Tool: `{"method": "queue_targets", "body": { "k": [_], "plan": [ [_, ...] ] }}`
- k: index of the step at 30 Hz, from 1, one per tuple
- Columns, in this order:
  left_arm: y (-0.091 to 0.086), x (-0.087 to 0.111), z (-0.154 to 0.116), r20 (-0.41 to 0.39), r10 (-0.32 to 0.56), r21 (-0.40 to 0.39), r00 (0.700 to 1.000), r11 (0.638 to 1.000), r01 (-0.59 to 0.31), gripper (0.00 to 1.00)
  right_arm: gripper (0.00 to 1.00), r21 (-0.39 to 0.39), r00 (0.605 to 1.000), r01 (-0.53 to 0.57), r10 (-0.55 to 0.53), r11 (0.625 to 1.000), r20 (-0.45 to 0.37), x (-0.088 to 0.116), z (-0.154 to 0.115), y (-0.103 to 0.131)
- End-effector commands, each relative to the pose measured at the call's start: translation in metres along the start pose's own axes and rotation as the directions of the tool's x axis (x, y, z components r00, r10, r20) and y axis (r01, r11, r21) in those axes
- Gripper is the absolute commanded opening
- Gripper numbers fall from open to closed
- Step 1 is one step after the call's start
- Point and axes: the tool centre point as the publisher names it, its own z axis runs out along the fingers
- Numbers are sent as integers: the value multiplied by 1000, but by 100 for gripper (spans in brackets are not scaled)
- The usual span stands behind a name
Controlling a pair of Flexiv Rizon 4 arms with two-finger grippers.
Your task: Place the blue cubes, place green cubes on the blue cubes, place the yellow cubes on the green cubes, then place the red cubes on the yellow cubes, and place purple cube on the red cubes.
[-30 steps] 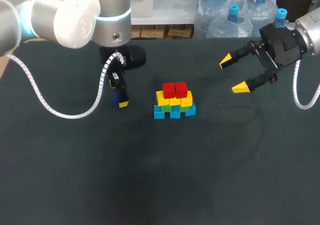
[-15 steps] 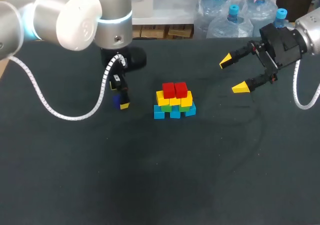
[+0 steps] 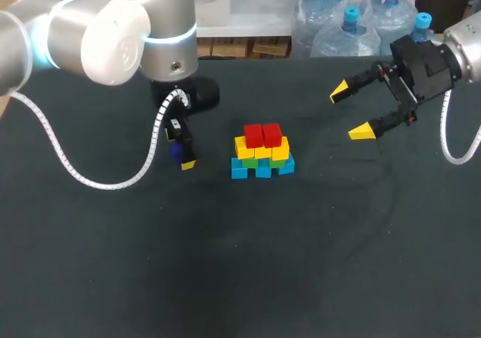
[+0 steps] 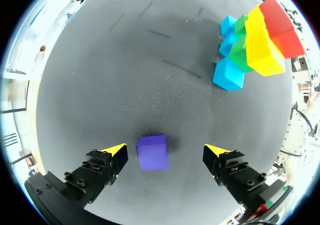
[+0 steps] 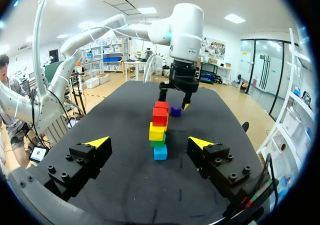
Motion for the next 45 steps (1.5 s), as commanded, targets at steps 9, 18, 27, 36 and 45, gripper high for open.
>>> {"method": "queue_targets", "body": {
  "k": [9, 18, 27, 36, 45],
  "plan": [
    [0, 1, 5, 9, -8, 0, 1000, 1000, 8, 100, 100, 1, 1000, 1, -1, 1000, 0, 0, 0, 0],
    [0, 2, 7, 11, -16, 2, 1000, 1000, 16, 100, 100, 1, 1000, 1, -1, 1000, 0, 0, 0, 0],
    [-1, 2, 10, 13, -9, 8, 1000, 1000, 9, 0, 100, 1, 1000, 1, -1, 1000, 0, 0, 0, 0],
    [-6, 0, 4, 27, 21, -3, 999, 1000, -21, 0, 100, 1, 1000, 1, -1, 1000, 0, 0, 0, 0],
    [-19, -6, -35, 18, 97, -73, 995, 993, -95, 0, 100, 1, 1000, 1, -1, 1000, 0, 0, 0, 0]
  ]
}}
